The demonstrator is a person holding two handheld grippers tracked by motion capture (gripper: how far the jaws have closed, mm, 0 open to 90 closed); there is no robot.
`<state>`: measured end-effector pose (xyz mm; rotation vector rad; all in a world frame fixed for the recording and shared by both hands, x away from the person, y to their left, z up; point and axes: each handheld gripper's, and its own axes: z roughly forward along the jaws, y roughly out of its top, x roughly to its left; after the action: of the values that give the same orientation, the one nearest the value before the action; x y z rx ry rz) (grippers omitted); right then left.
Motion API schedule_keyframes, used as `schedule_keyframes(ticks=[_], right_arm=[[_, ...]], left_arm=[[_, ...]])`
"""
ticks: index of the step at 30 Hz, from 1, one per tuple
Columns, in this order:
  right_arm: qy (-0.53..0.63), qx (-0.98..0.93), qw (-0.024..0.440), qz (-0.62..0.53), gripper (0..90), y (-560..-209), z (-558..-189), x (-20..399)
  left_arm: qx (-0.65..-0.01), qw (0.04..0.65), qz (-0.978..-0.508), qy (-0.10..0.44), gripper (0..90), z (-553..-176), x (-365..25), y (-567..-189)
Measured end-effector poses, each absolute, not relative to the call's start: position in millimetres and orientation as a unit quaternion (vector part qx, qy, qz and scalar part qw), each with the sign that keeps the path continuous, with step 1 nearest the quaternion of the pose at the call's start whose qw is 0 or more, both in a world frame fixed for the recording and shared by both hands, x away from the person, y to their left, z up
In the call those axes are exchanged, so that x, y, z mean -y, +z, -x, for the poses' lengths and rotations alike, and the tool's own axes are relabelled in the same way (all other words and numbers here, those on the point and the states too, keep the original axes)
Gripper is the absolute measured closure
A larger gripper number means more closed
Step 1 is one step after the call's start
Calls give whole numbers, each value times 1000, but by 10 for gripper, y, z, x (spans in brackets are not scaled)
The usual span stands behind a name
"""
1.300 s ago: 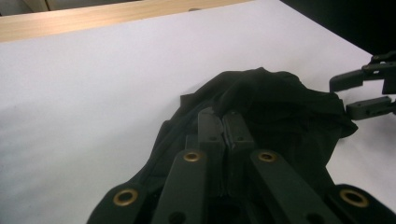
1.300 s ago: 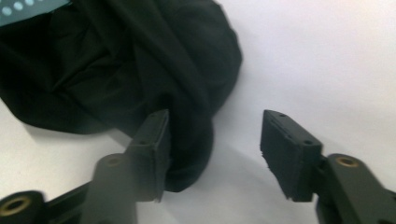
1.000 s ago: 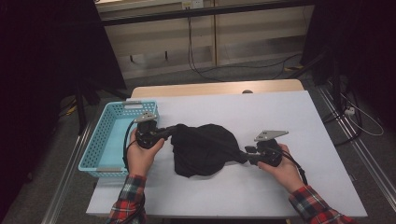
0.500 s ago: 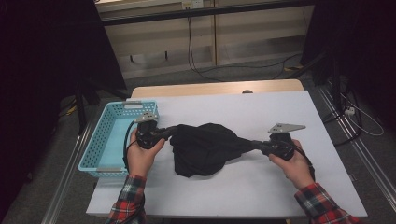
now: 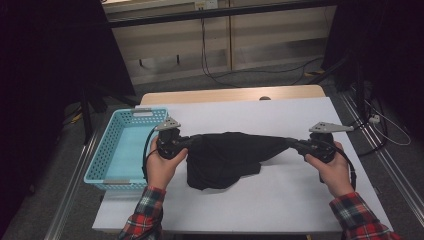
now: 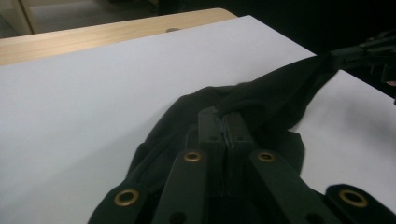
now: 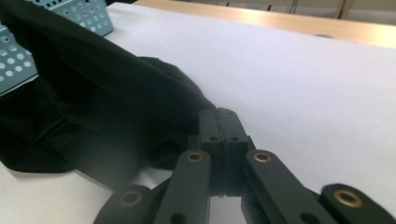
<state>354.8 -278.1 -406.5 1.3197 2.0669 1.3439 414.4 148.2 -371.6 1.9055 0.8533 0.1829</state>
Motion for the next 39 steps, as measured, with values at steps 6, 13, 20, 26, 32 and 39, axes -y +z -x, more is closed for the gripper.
schedule_keyframes(ticks=[6,13,20,26,32,39], right_arm=[[461,-735,164,-470,821,-4199,-3670,2615],[462,-733,164,-473,638,-4190,-3647,2595],[478,-716,168,-481,482,-4129,-3551,2690],[467,-726,169,-475,475,-4183,-3492,2698],[447,-754,158,-455,476,-4246,-3450,2638],[420,-780,155,-437,526,-4355,-3480,2480]], left_arm=[[-379,490,-782,71,884,-4214,-1621,-3803],[-396,478,-779,84,884,-4226,-1750,-3830],[-408,480,-772,86,883,-4221,-1808,-3823],[-402,480,-775,82,883,-4215,-1759,-3819],[-399,477,-778,84,883,-4203,-1737,-3811],[-401,480,-776,83,883,-4199,-1734,-3804]])
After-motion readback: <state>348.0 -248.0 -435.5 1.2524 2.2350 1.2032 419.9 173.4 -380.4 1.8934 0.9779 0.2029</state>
